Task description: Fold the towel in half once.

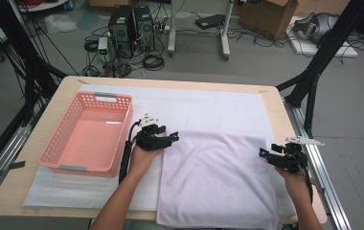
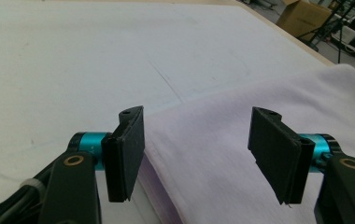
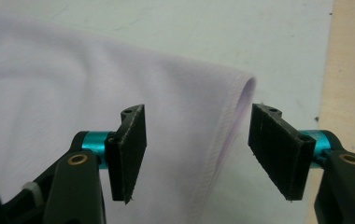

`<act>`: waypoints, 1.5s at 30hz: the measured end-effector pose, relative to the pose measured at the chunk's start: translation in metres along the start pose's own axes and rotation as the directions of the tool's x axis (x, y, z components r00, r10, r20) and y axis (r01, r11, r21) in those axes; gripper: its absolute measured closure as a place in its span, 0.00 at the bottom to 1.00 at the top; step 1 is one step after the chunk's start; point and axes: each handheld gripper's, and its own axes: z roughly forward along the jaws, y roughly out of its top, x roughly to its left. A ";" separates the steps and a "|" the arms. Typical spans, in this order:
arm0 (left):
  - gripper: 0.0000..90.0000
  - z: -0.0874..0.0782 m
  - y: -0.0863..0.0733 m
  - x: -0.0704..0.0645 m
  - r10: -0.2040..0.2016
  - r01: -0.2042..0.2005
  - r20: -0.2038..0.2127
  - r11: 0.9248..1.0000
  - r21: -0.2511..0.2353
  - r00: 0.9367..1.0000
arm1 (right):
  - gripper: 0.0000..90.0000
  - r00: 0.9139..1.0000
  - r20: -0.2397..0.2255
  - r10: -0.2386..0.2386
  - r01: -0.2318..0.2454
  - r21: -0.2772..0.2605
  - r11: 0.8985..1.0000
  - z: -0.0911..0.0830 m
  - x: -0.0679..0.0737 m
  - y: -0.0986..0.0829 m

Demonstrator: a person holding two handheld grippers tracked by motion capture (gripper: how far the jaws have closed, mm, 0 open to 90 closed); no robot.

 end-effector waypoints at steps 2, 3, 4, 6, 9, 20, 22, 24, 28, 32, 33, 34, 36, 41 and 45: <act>0.40 0.007 -0.002 0.006 -0.009 0.009 -0.015 1.000 -0.002 1.000 | 0.40 1.000 0.014 -0.004 0.004 0.012 1.000 0.006 -0.006 0.005; 0.40 0.011 -0.005 0.009 -0.021 0.022 -0.030 0.999 0.027 0.999 | 0.40 1.000 0.021 -0.003 0.002 0.017 1.000 0.009 -0.008 0.007; 0.40 0.016 -0.009 0.012 -0.026 0.029 -0.040 0.998 0.060 0.999 | 0.40 1.000 0.023 0.000 0.000 0.019 1.000 0.012 -0.011 0.009; 0.43 0.020 -0.009 0.013 -0.042 0.048 -0.080 0.995 0.086 0.996 | 0.43 0.999 0.033 -0.004 0.003 0.041 0.999 0.020 -0.014 0.014; 0.42 0.024 -0.009 0.009 -0.001 0.013 -0.088 0.991 0.134 0.996 | 0.46 0.998 0.057 -0.018 0.013 0.089 0.996 0.034 -0.016 0.019; 0.73 0.024 -0.007 0.001 0.106 -0.082 -0.112 0.977 0.195 0.988 | 0.92 0.996 0.033 -0.085 0.079 0.151 0.985 0.047 0.002 0.021; 0.95 0.023 -0.007 0.002 0.052 -0.036 -0.074 0.979 0.200 0.996 | 0.94 0.998 0.013 -0.054 0.052 0.152 0.987 0.046 -0.001 0.021; 0.95 0.023 -0.003 0.000 0.076 -0.059 -0.092 0.984 0.171 0.993 | 0.95 0.999 0.011 -0.036 0.034 0.135 0.990 0.045 -0.004 0.022; 0.96 0.022 0.015 0.002 0.043 -0.034 -0.116 0.997 0.074 0.992 | 0.95 0.996 0.070 -0.050 0.047 0.045 0.998 0.040 -0.011 0.036; 0.96 0.026 0.032 0.011 0.009 -0.010 -0.155 1.000 -0.007 0.988 | 0.95 0.989 0.100 -0.110 0.112 -0.022 0.993 0.043 -0.013 0.060; 0.95 0.027 0.035 0.015 0.006 -0.007 -0.157 1.000 -0.007 0.988 | 0.95 0.987 0.106 -0.118 0.123 -0.041 0.992 0.044 -0.013 0.066; 0.95 0.029 0.039 0.018 0.005 -0.008 -0.155 1.000 -0.016 0.988 | 0.95 0.986 0.109 -0.129 0.135 -0.057 0.989 0.046 -0.015 0.072; 0.95 0.031 0.047 0.022 0.009 -0.013 -0.147 0.999 -0.031 0.989 | 0.95 0.981 0.127 -0.145 0.155 -0.074 0.985 0.051 -0.015 0.083; 0.95 0.035 0.052 0.031 0.005 -0.016 -0.151 0.997 -0.070 0.989 | 0.95 0.984 0.136 -0.117 0.130 -0.091 0.987 0.063 -0.020 0.095; 0.95 0.038 0.056 0.037 -0.007 -0.004 -0.160 0.998 -0.064 0.987 | 0.95 0.979 0.153 -0.131 0.147 -0.094 0.985 0.070 -0.018 0.102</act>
